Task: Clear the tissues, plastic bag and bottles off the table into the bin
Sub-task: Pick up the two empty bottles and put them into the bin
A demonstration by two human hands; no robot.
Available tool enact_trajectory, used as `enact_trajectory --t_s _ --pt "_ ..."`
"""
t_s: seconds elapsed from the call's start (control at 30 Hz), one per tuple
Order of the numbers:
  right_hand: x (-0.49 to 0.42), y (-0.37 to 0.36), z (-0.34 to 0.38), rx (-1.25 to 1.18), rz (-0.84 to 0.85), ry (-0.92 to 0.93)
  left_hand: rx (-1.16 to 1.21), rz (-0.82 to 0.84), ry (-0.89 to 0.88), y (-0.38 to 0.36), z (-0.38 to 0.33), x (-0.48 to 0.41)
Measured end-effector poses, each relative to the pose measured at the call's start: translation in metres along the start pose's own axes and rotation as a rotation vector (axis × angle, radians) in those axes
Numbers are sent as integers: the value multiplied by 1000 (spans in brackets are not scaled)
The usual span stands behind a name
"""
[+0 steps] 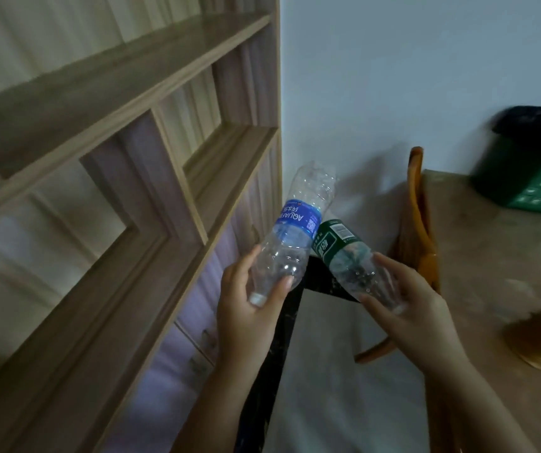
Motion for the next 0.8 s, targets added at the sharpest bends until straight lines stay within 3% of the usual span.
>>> enact_trajectory --t_s 0.17,0.53,0.8 --pt "-36 17 -26 11 -107 -97 105 113 -21 -56 0 -49" --pt "-155 51 -72 -53 -233 -121 229 254 -82 -165 -29 -165" --pt "-205 91 -106 -55 -366 -194 225 340 -99 -246 -37 -211"
Point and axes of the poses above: each hand's wrist, its own x-axis away from the middle knuckle, its own y-axis out of the back of the hand, z = x × y, the point moved 7 cm from there along -x, towards the middle knuckle, and after that the axes turned 12 degrees about -x, right-handed, at the moved point
